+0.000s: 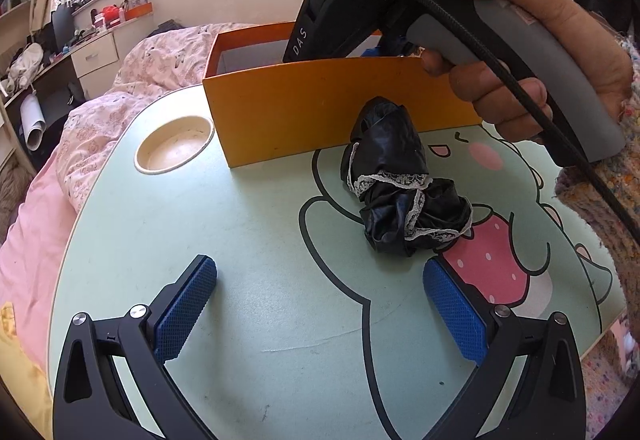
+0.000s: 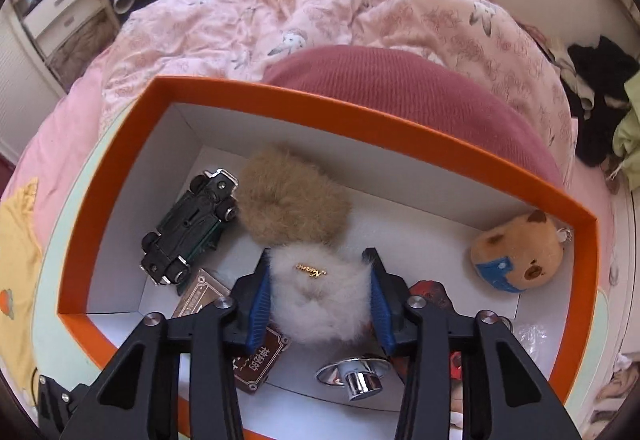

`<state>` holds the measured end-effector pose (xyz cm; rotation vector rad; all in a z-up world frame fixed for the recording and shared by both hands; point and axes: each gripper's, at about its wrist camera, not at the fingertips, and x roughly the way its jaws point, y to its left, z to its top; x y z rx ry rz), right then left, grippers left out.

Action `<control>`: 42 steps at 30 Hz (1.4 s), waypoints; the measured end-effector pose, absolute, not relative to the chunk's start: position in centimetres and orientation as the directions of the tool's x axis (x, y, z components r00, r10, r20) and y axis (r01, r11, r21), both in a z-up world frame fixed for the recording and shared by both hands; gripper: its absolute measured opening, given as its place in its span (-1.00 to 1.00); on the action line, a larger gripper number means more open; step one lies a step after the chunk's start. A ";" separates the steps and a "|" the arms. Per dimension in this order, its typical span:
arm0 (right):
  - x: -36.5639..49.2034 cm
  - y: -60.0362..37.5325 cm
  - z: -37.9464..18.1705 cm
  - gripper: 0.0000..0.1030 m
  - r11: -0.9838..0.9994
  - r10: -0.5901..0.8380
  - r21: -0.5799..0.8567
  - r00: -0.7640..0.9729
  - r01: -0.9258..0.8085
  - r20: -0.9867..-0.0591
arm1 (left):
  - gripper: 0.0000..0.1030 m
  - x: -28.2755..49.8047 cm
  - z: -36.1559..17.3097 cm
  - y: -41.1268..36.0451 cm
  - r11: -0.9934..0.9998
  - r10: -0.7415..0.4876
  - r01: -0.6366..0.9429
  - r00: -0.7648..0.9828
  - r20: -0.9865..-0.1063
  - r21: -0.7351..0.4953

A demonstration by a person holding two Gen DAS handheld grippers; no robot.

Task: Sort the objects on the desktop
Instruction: 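Carry the white pom-pom out and place it beside the black pouch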

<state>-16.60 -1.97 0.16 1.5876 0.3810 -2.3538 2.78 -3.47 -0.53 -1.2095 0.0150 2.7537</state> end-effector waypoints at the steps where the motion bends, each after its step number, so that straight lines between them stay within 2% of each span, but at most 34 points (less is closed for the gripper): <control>1: -16.6 -1.7 0.3 -0.29 -0.932 -0.085 -0.051 -0.354 0.359 -0.931 | 0.99 2.8 -0.6 -3.5 -0.991 0.118 -0.126 -0.669 -0.734 -0.044; 6: -14.9 0.0 4.6 -0.29 -0.947 -0.157 -0.008 -0.485 0.322 -0.860 | 0.99 2.9 -0.6 -3.3 -0.990 0.122 -0.131 -0.669 -0.733 -0.045; 12: -7.4 3.6 10.5 -0.28 -0.944 -0.251 0.048 -0.620 0.326 -0.743 | 0.99 2.9 -0.6 -3.3 -0.990 0.122 -0.131 -0.668 -0.734 -0.045; 16: -3.4 5.7 8.3 -0.28 -0.938 -0.279 0.085 -0.584 0.337 -0.763 | 0.99 2.9 -0.6 -3.3 -0.990 0.126 -0.136 -0.668 -0.734 -0.046; 22: -2.0 7.2 2.0 -0.26 -0.960 -0.212 0.073 -0.532 0.270 -0.820 | 0.99 2.9 -0.6 -3.3 -0.989 0.127 -0.137 -0.667 -0.734 -0.047; 25: -2.5 8.0 0.8 -0.08 -0.967 -0.227 0.120 -0.547 0.225 -0.805 | 0.99 2.9 -0.6 -3.3 -0.989 0.128 -0.138 -0.668 -0.733 -0.048; 26: -2.3 8.3 1.1 0.04 -0.963 -0.251 0.147 -0.567 0.224 -0.785 | 0.99 2.9 -0.6 -3.3 -0.989 0.129 -0.139 -0.667 -0.734 -0.048; 27: -2.0 8.6 1.5 0.24 -0.961 -0.267 0.166 -0.589 0.221 -0.762 | 0.99 2.9 -0.6 -3.3 -0.989 0.130 -0.141 -0.667 -0.734 -0.048; 28: -1.6 8.9 2.1 0.33 -0.961 -0.271 0.171 -0.615 0.218 -0.740 | 0.99 2.9 -0.6 -3.3 -0.989 0.130 -0.141 -0.667 -0.734 -0.048; 30: -0.3 9.2 3.4 0.60 -0.965 -0.258 0.148 -0.673 0.218 -0.693 | 0.99 2.9 -0.5 -3.2 -0.989 0.131 -0.141 -0.667 -0.734 -0.048; 34: 2.3 9.8 4.3 0.67 -0.976 -0.205 0.082 -0.712 0.203 -0.672 | 0.99 2.9 -0.6 -3.3 -0.988 0.133 -0.144 -0.666 -0.734 -0.049; 37: 3.8 10.8 3.3 0.70 -0.970 -0.234 0.114 -0.683 0.216 -0.693 | 0.99 2.9 -0.6 -3.2 -0.988 0.133 -0.144 -0.666 -0.734 -0.048; 42: 5.1 11.9 0.5 0.70 -0.978 -0.195 0.100 -0.642 0.182 -0.742 | 0.99 2.9 -0.6 -3.3 -0.988 0.134 -0.145 -0.666 -0.734 -0.049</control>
